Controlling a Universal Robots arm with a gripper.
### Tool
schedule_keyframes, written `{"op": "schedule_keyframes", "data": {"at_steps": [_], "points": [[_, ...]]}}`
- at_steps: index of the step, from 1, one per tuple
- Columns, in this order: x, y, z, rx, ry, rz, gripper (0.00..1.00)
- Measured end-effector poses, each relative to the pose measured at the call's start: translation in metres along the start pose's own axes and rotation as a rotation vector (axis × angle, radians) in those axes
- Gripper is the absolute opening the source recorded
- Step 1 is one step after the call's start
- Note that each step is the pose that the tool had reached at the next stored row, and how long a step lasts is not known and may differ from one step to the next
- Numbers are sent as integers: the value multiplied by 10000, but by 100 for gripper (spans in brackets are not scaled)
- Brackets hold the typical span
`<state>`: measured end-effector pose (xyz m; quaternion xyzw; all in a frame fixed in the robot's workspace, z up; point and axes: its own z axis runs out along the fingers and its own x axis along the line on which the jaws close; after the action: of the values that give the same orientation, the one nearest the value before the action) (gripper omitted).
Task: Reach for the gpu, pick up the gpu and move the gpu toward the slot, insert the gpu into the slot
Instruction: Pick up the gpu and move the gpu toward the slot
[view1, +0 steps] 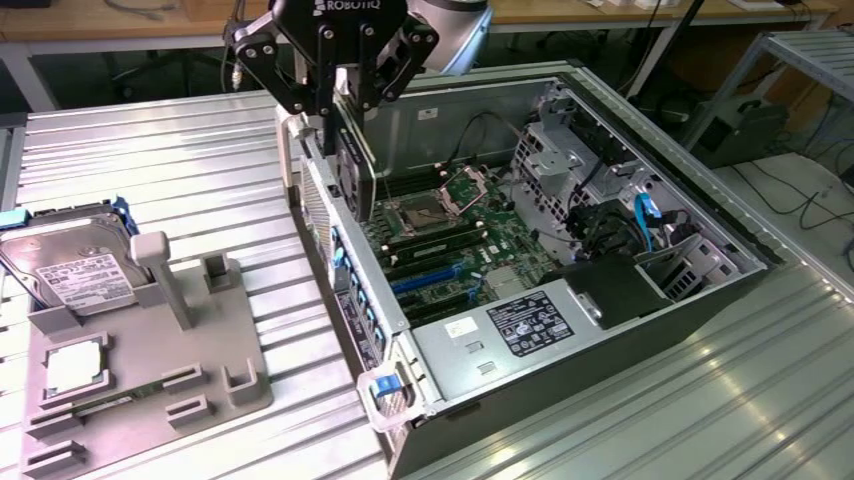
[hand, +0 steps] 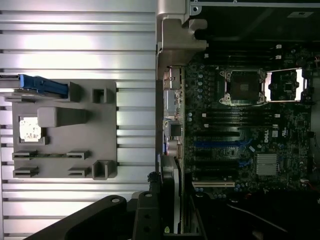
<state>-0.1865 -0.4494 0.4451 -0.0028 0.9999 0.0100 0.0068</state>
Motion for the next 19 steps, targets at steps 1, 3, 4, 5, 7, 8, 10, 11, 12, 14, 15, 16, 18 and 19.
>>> {"op": "schedule_keyframes", "data": {"at_steps": [1,3,4,5,7,8,10,11,12,14,15,16,18,19], "points": [[-11,0,0,1,0,-1,27],[-31,0,0,3,0,0,27],[-41,0,1,4,0,0,27],[-51,0,1,5,0,-1,27],[-74,0,1,7,0,0,27],[-85,0,1,8,0,0,27],[-105,-1,2,9,0,0,27],[-115,-1,1,11,0,0,27],[-126,-1,2,12,0,0,27],[-145,-1,2,14,0,0,27],[-154,-1,2,15,0,-1,27],[-164,-1,2,16,0,-1,27],[-183,-1,2,18,0,-1,27],[-193,-1,3,19,0,-1,27]]}}
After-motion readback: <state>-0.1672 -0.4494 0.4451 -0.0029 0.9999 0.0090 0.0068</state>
